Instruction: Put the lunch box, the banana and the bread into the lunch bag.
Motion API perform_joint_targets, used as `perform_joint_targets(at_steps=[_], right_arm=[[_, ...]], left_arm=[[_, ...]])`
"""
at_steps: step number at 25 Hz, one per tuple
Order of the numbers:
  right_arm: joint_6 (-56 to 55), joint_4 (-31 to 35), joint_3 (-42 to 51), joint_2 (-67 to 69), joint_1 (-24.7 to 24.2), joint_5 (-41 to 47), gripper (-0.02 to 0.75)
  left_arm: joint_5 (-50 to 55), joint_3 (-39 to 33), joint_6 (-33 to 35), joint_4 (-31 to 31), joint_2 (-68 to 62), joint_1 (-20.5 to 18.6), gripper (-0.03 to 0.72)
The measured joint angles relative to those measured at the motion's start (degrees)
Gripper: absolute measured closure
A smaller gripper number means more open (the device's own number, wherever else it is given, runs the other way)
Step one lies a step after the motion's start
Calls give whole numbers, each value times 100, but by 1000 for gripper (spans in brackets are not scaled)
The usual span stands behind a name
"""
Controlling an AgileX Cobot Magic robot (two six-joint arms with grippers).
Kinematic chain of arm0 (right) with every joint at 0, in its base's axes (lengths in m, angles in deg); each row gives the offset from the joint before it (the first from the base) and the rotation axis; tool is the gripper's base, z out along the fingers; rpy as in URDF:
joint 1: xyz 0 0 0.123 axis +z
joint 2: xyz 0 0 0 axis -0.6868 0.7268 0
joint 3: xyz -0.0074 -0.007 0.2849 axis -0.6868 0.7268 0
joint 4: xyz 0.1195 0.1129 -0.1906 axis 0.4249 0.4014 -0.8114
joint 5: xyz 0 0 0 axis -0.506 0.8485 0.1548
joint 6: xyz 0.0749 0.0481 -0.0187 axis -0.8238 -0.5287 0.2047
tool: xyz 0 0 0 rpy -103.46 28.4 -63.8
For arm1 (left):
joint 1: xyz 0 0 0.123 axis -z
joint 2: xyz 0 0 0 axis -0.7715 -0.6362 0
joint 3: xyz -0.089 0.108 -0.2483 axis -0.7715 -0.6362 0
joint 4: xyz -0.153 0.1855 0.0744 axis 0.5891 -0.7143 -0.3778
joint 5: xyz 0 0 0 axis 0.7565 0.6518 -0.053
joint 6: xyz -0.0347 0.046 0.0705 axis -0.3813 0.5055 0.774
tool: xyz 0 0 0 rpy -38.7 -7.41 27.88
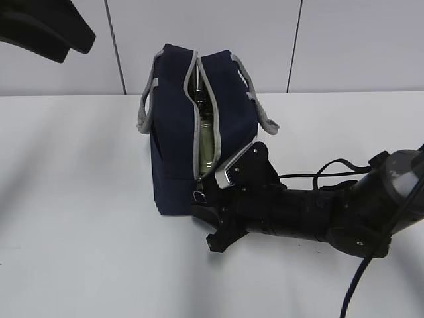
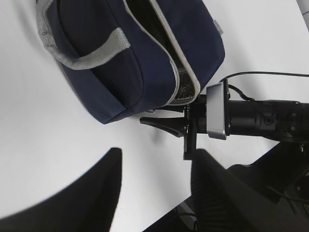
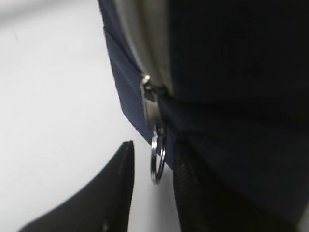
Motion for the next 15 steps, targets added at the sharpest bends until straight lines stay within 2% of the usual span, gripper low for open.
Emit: perform_joint_targets(at_steps=[8,15], right_arm=[[0,241,0,0,0,-90,742],[0,241,0,0,0,-109,754]], left_arm=[[-5,0,0,0,0,0,347],[-5,0,0,0,0,0,348]])
